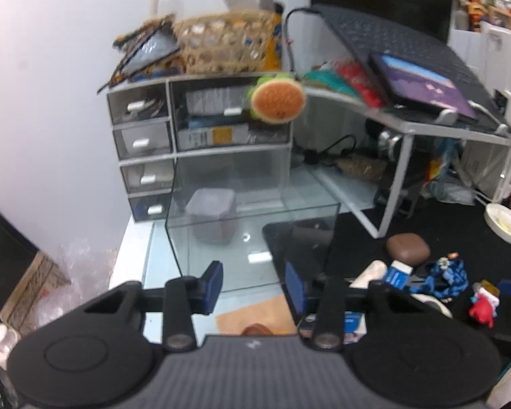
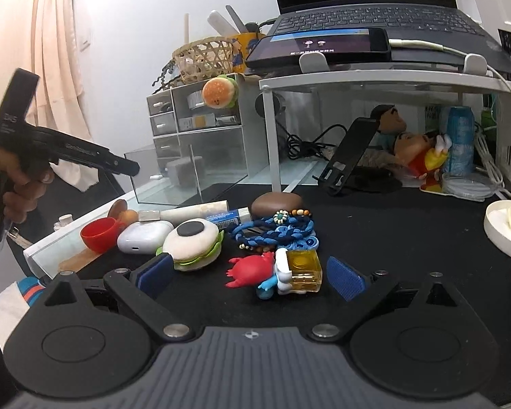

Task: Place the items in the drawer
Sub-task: 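Push the glass box back into the drawer unit with the left tool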

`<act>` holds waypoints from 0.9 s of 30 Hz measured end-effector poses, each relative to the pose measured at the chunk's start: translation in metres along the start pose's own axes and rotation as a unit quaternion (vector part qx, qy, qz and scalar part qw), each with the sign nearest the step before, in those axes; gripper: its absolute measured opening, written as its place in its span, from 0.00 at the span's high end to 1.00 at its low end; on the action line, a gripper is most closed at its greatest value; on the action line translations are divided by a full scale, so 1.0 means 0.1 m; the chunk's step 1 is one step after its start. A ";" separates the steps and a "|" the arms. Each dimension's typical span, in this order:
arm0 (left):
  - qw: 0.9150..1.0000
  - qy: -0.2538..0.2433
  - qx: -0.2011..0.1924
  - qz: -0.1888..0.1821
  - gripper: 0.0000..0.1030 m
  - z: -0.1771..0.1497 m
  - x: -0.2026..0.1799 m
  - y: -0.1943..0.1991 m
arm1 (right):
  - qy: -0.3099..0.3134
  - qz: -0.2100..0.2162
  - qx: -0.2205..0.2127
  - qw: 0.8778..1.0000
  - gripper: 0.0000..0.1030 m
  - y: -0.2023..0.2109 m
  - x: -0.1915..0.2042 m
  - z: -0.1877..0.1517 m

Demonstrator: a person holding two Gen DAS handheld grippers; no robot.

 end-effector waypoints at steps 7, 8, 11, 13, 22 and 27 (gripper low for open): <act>1.000 0.021 0.016 0.001 0.58 0.02 0.02 -0.17 | -0.003 0.000 -0.006 1.000 0.04 0.01 -0.03 0.00; 0.999 0.023 0.022 -0.001 0.58 0.02 0.02 -0.20 | -0.003 0.000 -0.007 1.000 0.04 0.01 -0.04 0.00; 0.999 0.024 0.032 0.003 0.58 0.03 0.02 -0.26 | -0.004 0.000 -0.009 1.000 0.04 0.02 -0.05 0.00; 0.999 0.021 0.032 0.007 0.58 0.05 0.01 -0.29 | -0.005 0.000 -0.011 1.000 0.04 0.02 -0.06 0.00; 0.998 0.031 0.052 0.004 0.58 0.06 -0.05 -0.49 | -0.024 0.013 -0.015 1.000 0.04 0.00 -0.09 -0.02; 0.998 0.028 0.052 0.009 0.58 0.11 -0.07 -0.60 | -0.026 0.016 -0.014 0.999 0.04 -0.01 -0.11 -0.04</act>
Point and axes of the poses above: each gripper's, at about its wrist camera, not at the fingertips, and y roughly against the way its jaws point, x to its left, z to its top, the point moved 10 cm from there along -y, roughly the way its jaws point, and after that the axes turned 8 degrees about -x, right-handed, at the moved point
